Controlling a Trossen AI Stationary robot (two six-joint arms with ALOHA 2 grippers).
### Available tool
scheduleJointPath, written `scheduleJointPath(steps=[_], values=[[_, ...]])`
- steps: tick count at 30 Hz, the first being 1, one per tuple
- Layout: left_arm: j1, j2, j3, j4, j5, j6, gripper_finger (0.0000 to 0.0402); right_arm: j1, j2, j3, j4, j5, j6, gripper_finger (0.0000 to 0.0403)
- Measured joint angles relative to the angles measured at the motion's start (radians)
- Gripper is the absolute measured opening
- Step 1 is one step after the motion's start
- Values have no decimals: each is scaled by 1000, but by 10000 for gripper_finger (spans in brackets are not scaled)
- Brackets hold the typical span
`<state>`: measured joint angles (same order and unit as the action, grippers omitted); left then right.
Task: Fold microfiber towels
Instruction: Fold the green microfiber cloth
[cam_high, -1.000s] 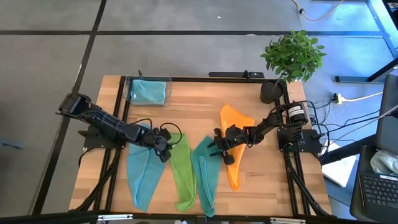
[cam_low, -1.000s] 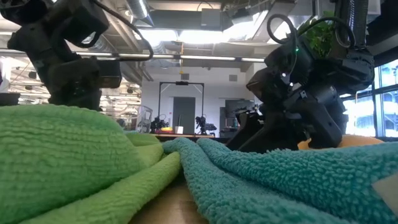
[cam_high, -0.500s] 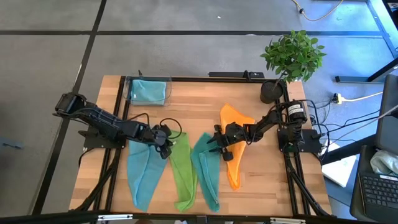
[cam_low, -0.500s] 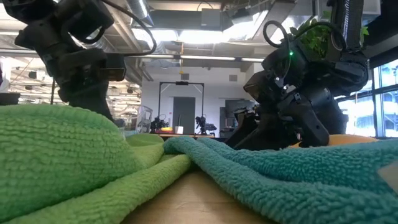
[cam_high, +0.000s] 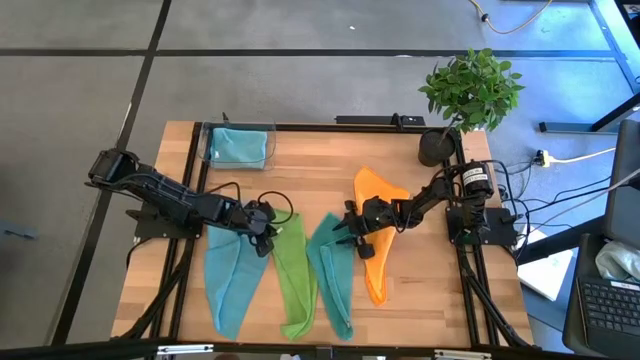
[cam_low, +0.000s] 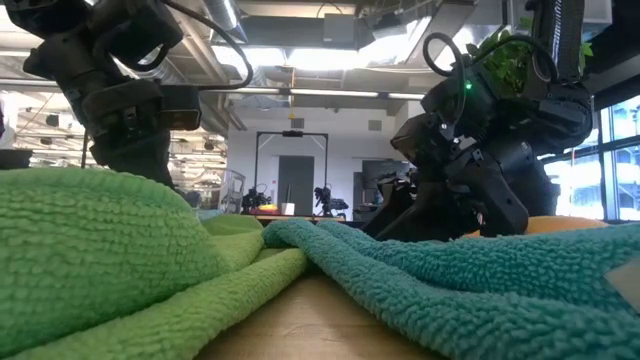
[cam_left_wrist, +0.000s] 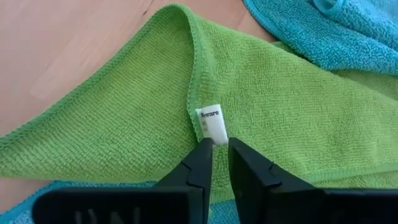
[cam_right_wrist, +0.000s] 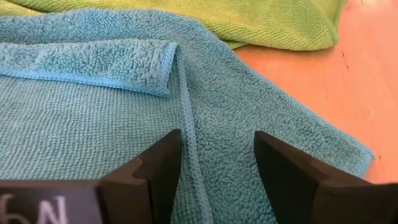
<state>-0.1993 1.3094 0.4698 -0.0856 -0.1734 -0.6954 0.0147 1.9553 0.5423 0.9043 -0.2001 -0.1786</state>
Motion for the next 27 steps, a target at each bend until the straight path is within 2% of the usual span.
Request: scheduleJointPath(steps=[9, 13, 17, 20, 27], values=[[0, 0, 0, 0, 6, 60, 45, 0, 0, 0, -6, 0, 28, 204], [0, 0, 0, -17, 24, -3, 47, 0, 0, 0, -9, 0, 41, 204], [0, 0, 0, -103, 37, -85, 43, 0, 0, 0, -9, 0, 41, 204], [0, -2, -1, -161, 29, -89, 40, 1, 0, 0, -10, -1, 41, 204], [0, -2, -1, -154, 37, -90, 39, 3, 0, 0, -11, -2, 42, 204]])
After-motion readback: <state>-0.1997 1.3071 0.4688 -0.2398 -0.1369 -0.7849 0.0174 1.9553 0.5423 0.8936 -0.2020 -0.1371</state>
